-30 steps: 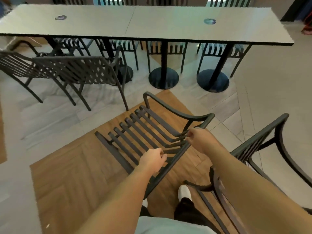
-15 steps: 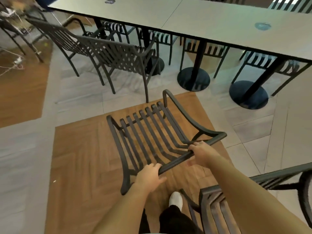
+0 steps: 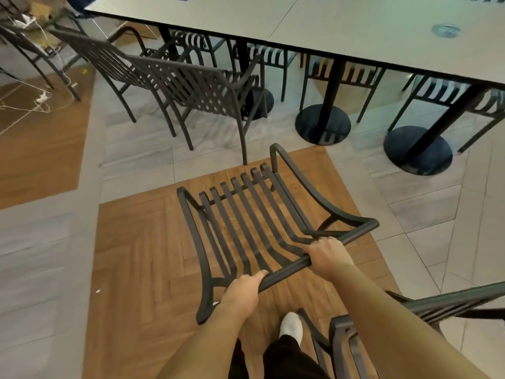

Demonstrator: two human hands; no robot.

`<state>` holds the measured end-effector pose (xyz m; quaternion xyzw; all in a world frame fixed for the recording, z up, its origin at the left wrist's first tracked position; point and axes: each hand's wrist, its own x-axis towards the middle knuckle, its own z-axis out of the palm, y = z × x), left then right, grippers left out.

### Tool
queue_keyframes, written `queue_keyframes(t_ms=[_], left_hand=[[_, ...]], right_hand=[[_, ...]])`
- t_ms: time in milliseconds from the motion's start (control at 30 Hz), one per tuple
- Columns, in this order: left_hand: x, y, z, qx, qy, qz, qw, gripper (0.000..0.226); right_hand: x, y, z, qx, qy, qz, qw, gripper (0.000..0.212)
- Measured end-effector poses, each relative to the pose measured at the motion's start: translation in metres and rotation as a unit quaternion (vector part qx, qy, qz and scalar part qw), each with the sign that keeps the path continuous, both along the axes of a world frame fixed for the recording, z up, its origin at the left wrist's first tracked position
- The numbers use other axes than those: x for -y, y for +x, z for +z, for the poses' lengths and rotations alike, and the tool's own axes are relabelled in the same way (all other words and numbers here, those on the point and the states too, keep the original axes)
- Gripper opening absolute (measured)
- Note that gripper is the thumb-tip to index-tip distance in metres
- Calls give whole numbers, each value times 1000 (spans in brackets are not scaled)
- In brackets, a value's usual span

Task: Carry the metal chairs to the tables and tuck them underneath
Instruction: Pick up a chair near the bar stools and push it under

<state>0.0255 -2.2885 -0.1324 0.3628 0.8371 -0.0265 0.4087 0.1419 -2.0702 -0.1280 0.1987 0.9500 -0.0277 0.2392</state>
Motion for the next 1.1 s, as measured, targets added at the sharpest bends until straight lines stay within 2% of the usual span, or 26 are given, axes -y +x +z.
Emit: queue_keyframes(t_ms=[300, 433, 800, 1100], left_hand=[[-3, -14, 13, 19, -19, -31, 999, 80], [2, -34, 21, 20, -17, -74, 997, 79], [-4, -131, 20, 18, -22, -230, 973, 82], [-36, -208, 19, -9, -22, -296, 955, 83]], right_hand=[[12, -5, 4, -8, -10, -52, 999, 18], [29, -8, 5, -8, -24, -98, 995, 16], [88, -34, 6, -8, -53, -273, 960, 17], [100, -83, 2, -57, -40, -341, 937, 23]])
